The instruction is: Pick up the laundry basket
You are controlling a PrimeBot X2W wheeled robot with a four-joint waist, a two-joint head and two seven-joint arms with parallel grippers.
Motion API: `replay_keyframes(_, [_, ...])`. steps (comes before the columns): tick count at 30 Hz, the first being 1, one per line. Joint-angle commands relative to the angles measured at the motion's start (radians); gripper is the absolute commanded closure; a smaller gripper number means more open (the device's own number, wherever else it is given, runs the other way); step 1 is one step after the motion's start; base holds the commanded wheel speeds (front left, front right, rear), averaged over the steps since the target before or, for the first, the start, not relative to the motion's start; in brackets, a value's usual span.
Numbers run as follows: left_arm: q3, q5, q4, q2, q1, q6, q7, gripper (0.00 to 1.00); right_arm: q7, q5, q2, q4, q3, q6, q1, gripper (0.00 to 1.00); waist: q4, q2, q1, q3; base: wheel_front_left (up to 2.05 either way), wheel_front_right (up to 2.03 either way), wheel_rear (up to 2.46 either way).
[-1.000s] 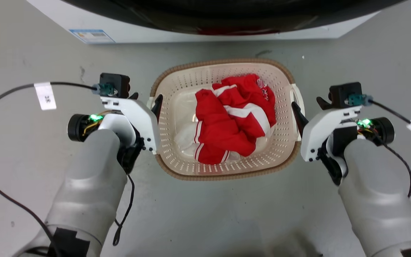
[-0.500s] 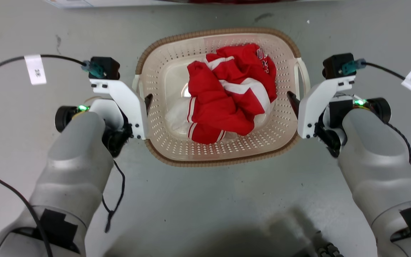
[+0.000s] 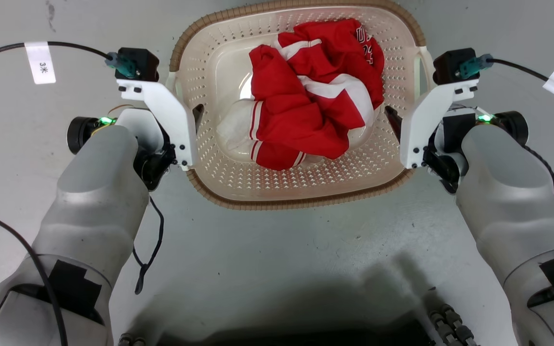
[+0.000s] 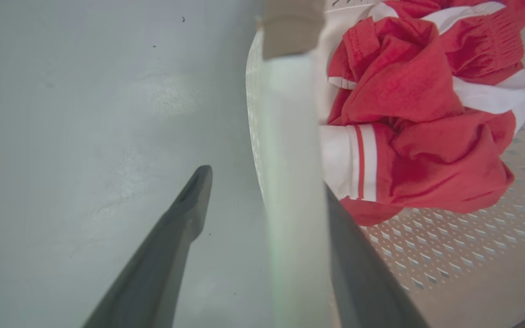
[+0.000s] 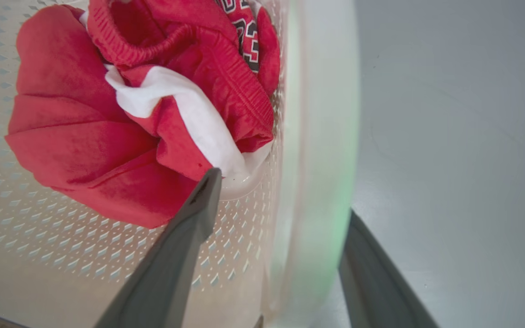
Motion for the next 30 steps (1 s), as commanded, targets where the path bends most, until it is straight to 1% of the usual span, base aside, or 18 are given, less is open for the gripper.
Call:
replay_keyframes(1, [-0.012, -0.015, 0.006, -0.004, -0.019, 0.001, -0.003, 0.0, -0.01, 0.012, 0.002, 0.004, 0.007, -0.001, -0.018, 0.11, 0.001, 0.0, -0.0001, 0.007, 0.0, 0.0, 0.0])
replay_keyframes(2, [-0.017, -0.023, 0.01, -0.004, -0.02, 0.001, -0.001, 0.06, -0.014, 0.019, 0.002, 0.007, 0.009, -0.001, -0.02, 0.45, 0.0, 0.0, -0.0001, 0.008, 0.0, 0.0, 0.0])
replay_keyframes(3, [-0.021, -0.031, 0.012, -0.006, -0.021, 0.001, 0.0, 0.42, -0.017, 0.023, 0.001, 0.01, 0.012, -0.001, -0.022, 0.55, -0.001, 0.0, -0.0001, 0.007, 0.0, 0.0, 0.0])
replay_keyframes(4, [-0.027, -0.038, 0.013, -0.008, -0.021, 0.001, 0.002, 0.68, -0.018, 0.028, 0.002, 0.011, 0.015, -0.001, -0.023, 0.75, -0.001, 0.0, -0.0001, 0.007, 0.0, 0.0, 0.0])
replay_keyframes(5, [-0.031, -0.047, 0.014, -0.006, -0.022, 0.001, 0.001, 1.0, -0.024, 0.031, 0.002, 0.014, 0.017, -0.001, -0.026, 0.98, -0.002, 0.0, -0.0001, 0.007, 0.0, 0.0, 0.0])
replay_keyframes(6, [-0.035, -0.06, 0.015, -0.01, -0.02, 0.001, 0.014, 1.0, -0.025, 0.038, 0.002, 0.015, 0.02, -0.001, -0.028, 1.0, -0.002, 0.0, -0.0001, 0.006, 0.0, 0.0, 0.0])
replay_keyframes(13, [-0.074, -0.1, 0.012, -0.002, -0.017, -0.001, 0.038, 1.0, -0.018, 0.06, 0.001, 0.021, 0.05, -0.001, -0.034, 1.0, -0.004, 0.0, -0.0001, -0.007, 0.0, 0.0, 0.0])
replay_keyframes(18, [-0.104, -0.136, 0.017, -0.004, -0.007, -0.001, 0.077, 1.0, 0.015, 0.087, 0.002, 0.023, 0.079, 0.0, -0.022, 1.0, -0.002, 0.0, -0.0001, -0.044, 0.0, 0.0, 0.0])
replay_keyframes(23, [-0.137, -0.182, 0.017, -0.015, 0.013, -0.001, 0.157, 1.0, 0.101, 0.132, 0.002, 0.022, 0.123, 0.0, 0.007, 1.0, 0.002, 0.0, -0.0001, -0.112, 0.0, 0.0, 0.0])
replay_keyframes(30, [-0.172, -0.25, 0.011, -0.026, 0.045, -0.005, 0.264, 1.0, 0.238, 0.198, 0.006, 0.019, 0.185, 0.001, 0.035, 1.0, 0.01, 0.0, -0.0001, -0.239, 0.0, 0.0, 0.0])
